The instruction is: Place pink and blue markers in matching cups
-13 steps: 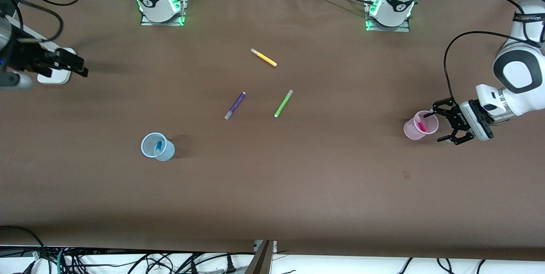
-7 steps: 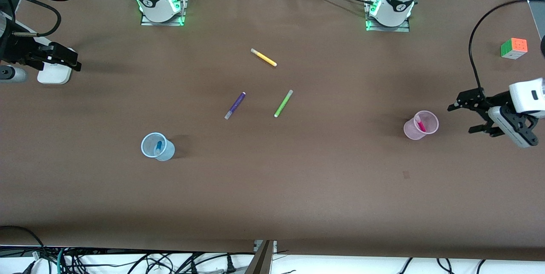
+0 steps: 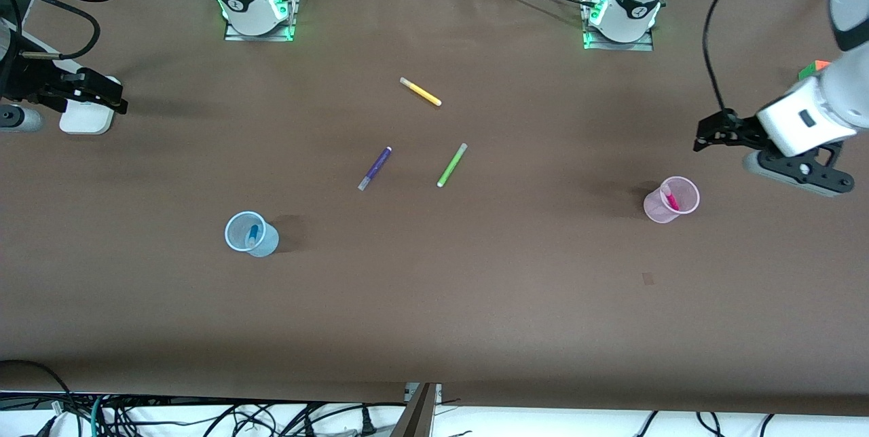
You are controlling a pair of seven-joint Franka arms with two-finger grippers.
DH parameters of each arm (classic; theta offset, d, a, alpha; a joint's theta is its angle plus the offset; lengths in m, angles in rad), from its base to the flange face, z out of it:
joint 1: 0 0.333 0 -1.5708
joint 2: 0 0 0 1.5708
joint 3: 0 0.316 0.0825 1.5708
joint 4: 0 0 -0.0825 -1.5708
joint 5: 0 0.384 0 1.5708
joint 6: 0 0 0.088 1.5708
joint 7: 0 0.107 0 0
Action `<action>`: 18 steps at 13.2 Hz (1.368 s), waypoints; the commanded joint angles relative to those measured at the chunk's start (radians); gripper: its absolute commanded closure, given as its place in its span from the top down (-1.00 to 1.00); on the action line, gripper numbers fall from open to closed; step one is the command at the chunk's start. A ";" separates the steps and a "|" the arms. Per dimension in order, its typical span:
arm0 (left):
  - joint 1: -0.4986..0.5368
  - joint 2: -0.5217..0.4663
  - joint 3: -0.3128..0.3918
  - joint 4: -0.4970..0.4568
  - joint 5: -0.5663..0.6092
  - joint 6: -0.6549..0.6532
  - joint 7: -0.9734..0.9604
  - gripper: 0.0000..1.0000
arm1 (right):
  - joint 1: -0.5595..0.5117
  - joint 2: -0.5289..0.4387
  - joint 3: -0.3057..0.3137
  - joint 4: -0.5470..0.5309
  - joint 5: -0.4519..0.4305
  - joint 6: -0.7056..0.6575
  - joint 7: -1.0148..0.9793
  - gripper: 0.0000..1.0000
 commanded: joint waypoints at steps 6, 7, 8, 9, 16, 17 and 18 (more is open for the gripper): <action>-0.055 0.008 -0.052 0.089 0.083 -0.131 -0.267 1.00 | 0.002 0.006 0.007 0.018 -0.009 -0.007 0.006 1.00; -0.055 0.015 -0.052 0.105 0.080 -0.130 -0.269 1.00 | 0.002 0.006 0.007 0.018 -0.009 -0.007 0.006 1.00; -0.057 0.032 -0.052 0.144 0.082 -0.133 -0.269 1.00 | 0.002 0.006 0.009 0.018 -0.009 -0.007 0.006 1.00; -0.055 0.040 -0.048 0.168 0.079 -0.134 -0.267 1.00 | 0.002 0.006 0.009 0.018 -0.009 -0.007 0.006 1.00; -0.045 0.043 -0.045 0.176 0.074 -0.145 -0.264 1.00 | 0.002 0.006 0.009 0.018 -0.007 -0.007 0.007 1.00; -0.045 0.043 -0.045 0.176 0.073 -0.145 -0.264 1.00 | 0.002 0.006 0.009 0.018 -0.009 -0.007 0.007 1.00; -0.046 0.043 -0.045 0.176 0.073 -0.145 -0.264 1.00 | 0.004 0.006 0.009 0.018 -0.009 -0.007 0.006 1.00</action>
